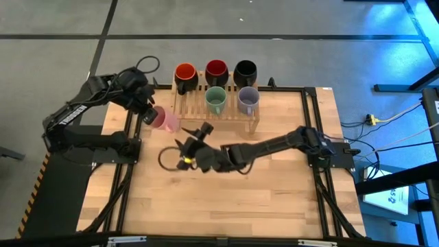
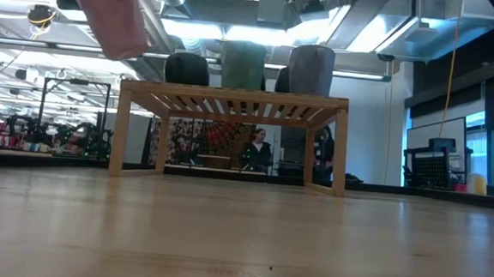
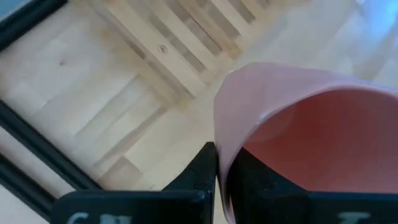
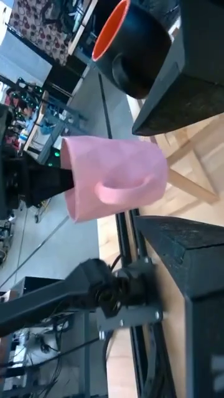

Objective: Place coffee mugs
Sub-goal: Put the pink mug on the shelf

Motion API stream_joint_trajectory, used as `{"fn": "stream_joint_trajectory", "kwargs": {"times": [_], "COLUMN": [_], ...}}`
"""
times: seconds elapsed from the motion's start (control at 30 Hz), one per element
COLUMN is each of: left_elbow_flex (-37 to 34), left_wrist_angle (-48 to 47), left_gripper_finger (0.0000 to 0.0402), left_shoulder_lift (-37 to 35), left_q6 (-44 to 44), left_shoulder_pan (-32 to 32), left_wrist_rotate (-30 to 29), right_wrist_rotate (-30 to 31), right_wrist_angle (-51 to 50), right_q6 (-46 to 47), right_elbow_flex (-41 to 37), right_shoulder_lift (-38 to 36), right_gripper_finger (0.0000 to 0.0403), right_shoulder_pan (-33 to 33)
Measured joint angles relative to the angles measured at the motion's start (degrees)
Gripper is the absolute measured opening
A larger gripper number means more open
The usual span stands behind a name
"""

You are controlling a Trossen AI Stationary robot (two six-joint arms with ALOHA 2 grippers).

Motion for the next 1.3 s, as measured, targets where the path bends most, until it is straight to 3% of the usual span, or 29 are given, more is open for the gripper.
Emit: {"fn": "stream_joint_trajectory", "kwargs": {"times": [0.27, 0.83, 1.3], "left_elbow_flex": [0.0, 0.0, 0.0], "left_wrist_angle": [4.3, 5.0, 4.6], "left_gripper_finger": [0.0017, 0.0017, 0.0017], "left_shoulder_lift": [1.1, 2.1, 2.1], "left_q6": [-4.1, -8.7, -9.4], "left_shoulder_pan": [0.0, 0.0, 0.0], "left_wrist_rotate": [-2.8, -3.3, -3.6], "right_wrist_rotate": [-8.8, -11.1, -14.3], "right_wrist_angle": [0.2, 2.9, 3.3], "right_q6": [-2.9, -8.1, -8.6], "right_elbow_flex": [0.0, 0.1, 0.1], "right_shoulder_lift": [0.1, 2.7, 2.8], "right_gripper_finger": [0.0209, 0.0201, 0.0039], "right_shoulder_pan": [-5.0, -8.4, -10.2]}}
